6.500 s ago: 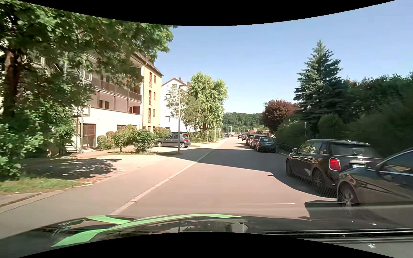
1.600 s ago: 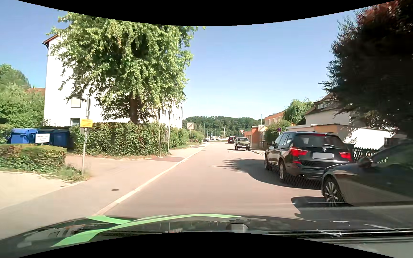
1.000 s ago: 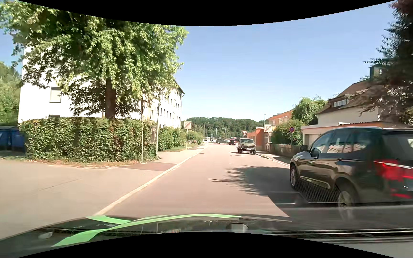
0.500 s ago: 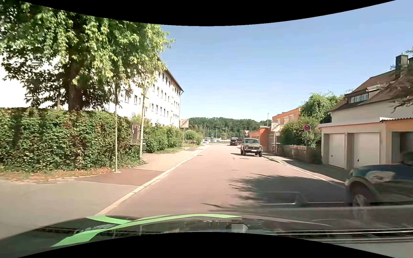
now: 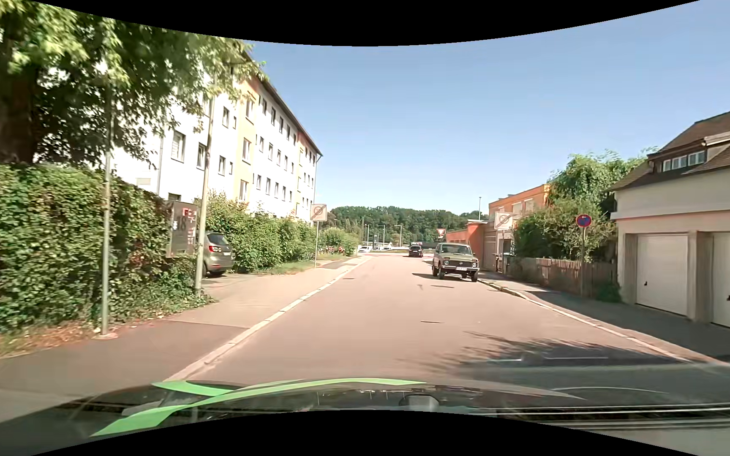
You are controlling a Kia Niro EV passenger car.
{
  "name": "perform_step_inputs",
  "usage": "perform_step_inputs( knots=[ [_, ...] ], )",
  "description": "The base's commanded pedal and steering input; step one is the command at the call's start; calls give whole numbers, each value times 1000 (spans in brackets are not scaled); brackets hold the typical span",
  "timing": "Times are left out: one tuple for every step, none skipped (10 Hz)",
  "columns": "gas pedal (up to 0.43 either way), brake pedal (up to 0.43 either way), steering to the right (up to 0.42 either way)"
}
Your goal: Follow the waypoints while adhering to traffic rules and regulations
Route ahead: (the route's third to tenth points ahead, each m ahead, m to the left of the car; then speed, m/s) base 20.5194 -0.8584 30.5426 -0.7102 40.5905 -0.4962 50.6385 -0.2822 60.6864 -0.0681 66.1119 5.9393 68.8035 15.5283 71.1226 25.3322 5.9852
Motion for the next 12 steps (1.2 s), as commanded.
perform_step_inputs(
  knots=[
    [47,0,3],
    [47,0,3],
    [39,0,3],
    [39,0,3],
    [39,0,3],
    [39,0,3],
    [39,0,3],
    [39,0,3],
    [47,0,4],
    [47,0,6],
    [59,0,10],
    [59,0,12]
  ],
)
